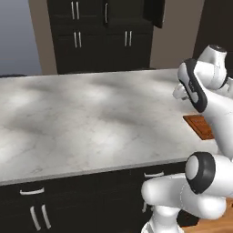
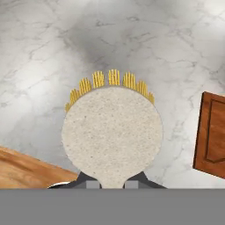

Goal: Grab the spray bottle from the cabinet, then place it next to the cutting board for sanitizing. Then grab the dish brush from the countertop next to the sink and place it next to the cutting board.

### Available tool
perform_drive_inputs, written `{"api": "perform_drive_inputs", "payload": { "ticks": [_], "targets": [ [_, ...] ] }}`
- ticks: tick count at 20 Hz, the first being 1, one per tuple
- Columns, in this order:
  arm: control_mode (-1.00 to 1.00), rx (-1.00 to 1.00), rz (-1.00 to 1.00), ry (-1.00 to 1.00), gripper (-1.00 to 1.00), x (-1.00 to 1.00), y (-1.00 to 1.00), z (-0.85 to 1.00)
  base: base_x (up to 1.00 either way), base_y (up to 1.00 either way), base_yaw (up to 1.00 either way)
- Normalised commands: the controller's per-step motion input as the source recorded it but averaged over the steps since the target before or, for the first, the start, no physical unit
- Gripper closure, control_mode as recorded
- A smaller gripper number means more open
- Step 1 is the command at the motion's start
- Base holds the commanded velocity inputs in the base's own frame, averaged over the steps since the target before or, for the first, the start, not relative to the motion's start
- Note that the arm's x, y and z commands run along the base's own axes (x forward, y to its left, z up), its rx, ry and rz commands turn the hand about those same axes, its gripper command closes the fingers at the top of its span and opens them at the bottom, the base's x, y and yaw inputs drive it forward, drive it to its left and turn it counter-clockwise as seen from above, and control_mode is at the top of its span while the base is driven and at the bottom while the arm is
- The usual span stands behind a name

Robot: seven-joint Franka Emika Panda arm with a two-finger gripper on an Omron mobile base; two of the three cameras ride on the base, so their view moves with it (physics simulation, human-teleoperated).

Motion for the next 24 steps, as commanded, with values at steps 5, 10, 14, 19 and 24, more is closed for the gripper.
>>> {"api": "perform_drive_inputs", "payload": {
  "ticks": [5,10,14,19,24],
  "targets": [
    [1.00,0.00,0.00,0.00,1.00,0.00,0.00,0.00,-0.02,-0.70,-0.12],
    [1.00,0.00,0.00,0.00,1.00,0.00,0.00,0.00,0.67,-0.65,0.13],
    [1.00,0.00,0.00,0.00,1.00,0.00,0.00,0.00,0.62,-0.32,0.26],
    [1.00,0.00,0.00,0.00,1.00,0.00,0.00,0.00,0.53,-0.28,0.30],
    [-1.00,0.02,0.12,0.14,1.00,0.22,-0.09,-0.43,0.11,-0.10,0.10]
  ]
}}
